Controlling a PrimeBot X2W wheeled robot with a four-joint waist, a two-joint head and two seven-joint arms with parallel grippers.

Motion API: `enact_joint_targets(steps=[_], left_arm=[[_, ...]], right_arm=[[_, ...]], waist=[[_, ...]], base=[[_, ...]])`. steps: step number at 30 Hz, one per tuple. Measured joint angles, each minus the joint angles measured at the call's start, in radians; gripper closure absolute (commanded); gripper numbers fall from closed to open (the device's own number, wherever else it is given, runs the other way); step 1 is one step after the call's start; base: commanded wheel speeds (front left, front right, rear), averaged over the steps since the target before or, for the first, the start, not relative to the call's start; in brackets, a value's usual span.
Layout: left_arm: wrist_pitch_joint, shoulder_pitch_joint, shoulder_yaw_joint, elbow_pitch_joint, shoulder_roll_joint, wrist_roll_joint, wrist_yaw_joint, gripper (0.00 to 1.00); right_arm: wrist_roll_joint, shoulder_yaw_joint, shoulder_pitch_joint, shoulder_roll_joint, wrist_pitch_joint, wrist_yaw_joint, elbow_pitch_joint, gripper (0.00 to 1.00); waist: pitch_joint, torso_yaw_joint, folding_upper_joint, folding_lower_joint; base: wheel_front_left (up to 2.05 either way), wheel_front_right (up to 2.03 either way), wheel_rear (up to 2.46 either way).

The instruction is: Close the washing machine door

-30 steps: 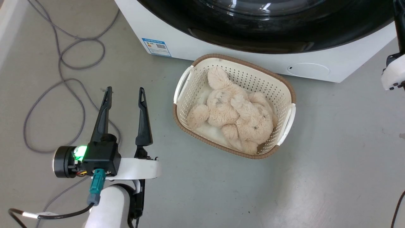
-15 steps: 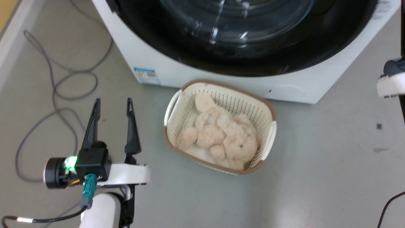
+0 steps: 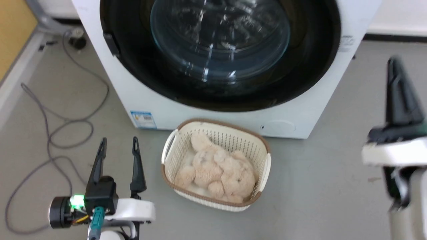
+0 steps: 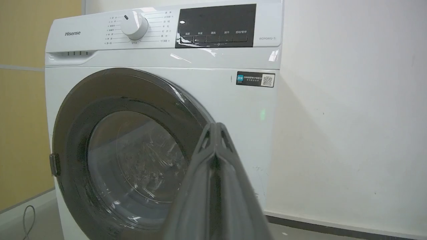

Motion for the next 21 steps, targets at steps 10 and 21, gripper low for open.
enact_joint_targets(steps=[10, 21], left_arm=[[0.000, 0.077, -0.003, 0.015, 0.002, 0.001, 0.011, 0.00], [0.000, 0.114, -0.003, 0.029, 0.004, 0.001, 0.026, 0.00]], right_arm=[[0.049, 0.035, 0.201, 0.061, 0.000, 0.000, 0.046, 0.00], [0.000, 0.100, 0.360, 0.070, 0.000, 0.000, 0.058, 0.00]], waist=[[-0.099, -0.031, 0.0000, 0.0000], [-0.141, -0.050, 0.0000, -0.0001]], base=[[0.00, 0.00, 0.00], [0.00, 0.00, 0.00]])
